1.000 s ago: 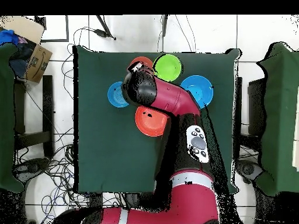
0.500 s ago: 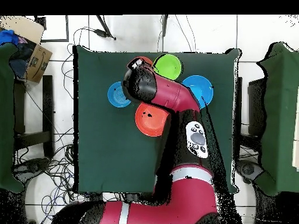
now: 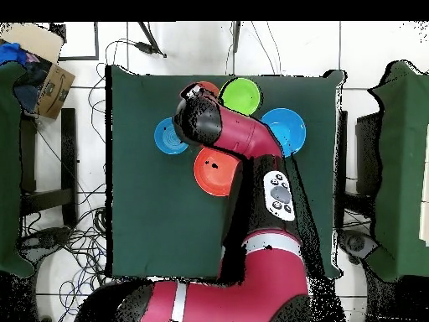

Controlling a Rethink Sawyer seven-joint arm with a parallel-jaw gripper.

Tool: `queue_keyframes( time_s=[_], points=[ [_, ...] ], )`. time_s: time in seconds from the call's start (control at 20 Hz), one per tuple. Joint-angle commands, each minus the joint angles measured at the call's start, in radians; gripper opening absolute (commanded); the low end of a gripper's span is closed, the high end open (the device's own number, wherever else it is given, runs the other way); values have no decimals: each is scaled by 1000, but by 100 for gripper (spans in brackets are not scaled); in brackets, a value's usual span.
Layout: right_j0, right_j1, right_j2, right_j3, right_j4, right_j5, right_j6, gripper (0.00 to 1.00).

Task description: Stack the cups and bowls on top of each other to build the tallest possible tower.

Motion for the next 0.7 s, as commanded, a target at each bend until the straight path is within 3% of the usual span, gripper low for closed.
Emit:
queue_keyframes(
  time_s=[0.05, 0.7],
  points=[
    [-8, 52, 121, -21, -70, -54, -6, 100],
    [-30, 109, 153, -17, -113, -133, -20, 100]
  ],
)
